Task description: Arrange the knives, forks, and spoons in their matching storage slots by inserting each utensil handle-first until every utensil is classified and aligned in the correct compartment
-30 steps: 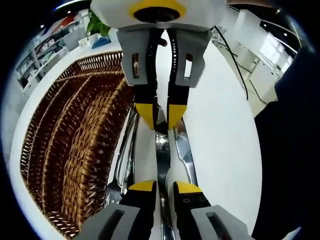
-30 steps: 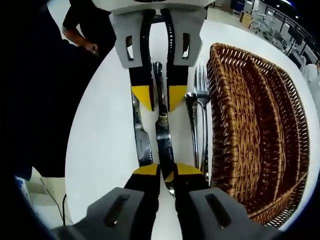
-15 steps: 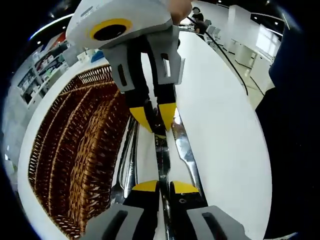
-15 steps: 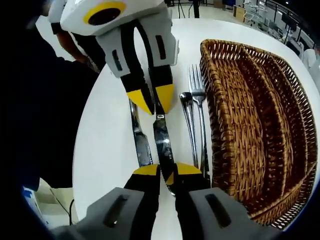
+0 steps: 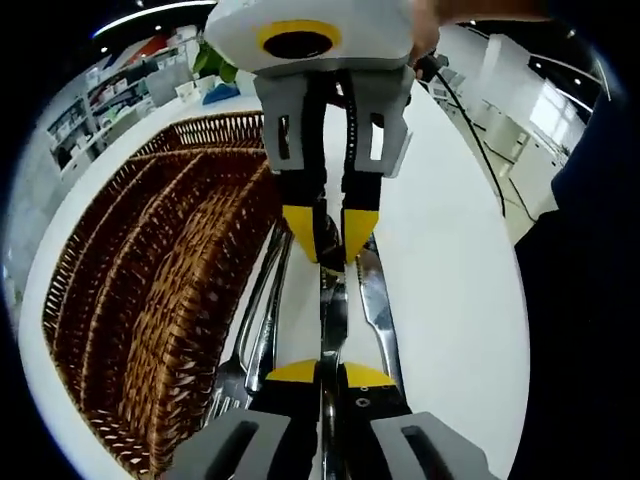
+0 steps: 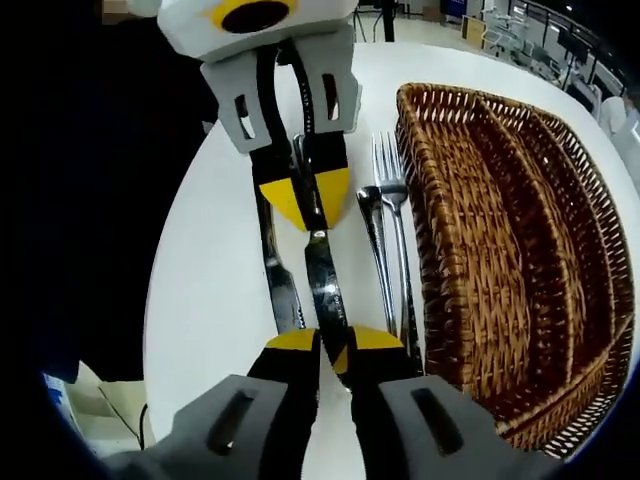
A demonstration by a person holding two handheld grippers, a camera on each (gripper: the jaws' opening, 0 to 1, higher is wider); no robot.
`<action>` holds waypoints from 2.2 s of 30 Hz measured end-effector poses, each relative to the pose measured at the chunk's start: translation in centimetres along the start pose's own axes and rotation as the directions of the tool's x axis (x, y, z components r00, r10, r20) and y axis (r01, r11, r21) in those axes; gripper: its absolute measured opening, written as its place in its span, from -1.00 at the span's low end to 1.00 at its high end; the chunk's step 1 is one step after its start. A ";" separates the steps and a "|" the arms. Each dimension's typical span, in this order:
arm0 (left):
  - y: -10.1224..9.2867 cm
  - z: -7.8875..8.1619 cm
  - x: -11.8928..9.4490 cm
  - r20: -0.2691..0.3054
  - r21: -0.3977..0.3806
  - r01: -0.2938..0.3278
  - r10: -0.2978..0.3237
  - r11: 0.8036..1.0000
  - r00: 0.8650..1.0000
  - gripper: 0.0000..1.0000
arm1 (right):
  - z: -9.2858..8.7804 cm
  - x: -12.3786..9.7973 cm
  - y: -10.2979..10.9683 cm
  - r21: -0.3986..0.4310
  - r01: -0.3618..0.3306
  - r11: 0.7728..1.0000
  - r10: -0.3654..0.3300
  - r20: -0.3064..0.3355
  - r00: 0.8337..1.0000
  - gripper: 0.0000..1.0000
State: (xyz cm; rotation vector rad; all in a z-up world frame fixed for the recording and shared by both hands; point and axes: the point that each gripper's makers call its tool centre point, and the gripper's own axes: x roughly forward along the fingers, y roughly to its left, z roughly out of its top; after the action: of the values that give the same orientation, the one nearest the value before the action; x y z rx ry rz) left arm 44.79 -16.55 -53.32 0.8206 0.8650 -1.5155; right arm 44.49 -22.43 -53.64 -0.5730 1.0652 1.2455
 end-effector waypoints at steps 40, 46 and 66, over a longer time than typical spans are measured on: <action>-0.2 0.8 0.5 -0.048 0.123 -0.013 0.019 0.992 0.999 -0.94 | 0.2 -0.1 0.2 -0.262 0.088 0.961 -0.088 0.013 0.996 -1.00; -0.3 0.8 0.6 -0.030 0.170 -0.017 0.022 0.985 0.999 -0.89 | 1.1 -0.8 0.4 -0.246 0.084 0.966 -0.076 0.039 0.996 -1.00; -0.3 0.7 0.1 -0.040 0.116 -0.035 0.040 0.993 0.998 -1.00 | 1.9 -1.6 1.2 -0.208 0.119 0.971 -0.102 0.094 0.990 -1.00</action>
State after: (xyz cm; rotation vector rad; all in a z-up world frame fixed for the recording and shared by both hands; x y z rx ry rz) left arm 44.50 -17.23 -53.03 0.9511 0.7944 -1.5306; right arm 44.04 -21.25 -51.18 -0.7288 0.8244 1.2823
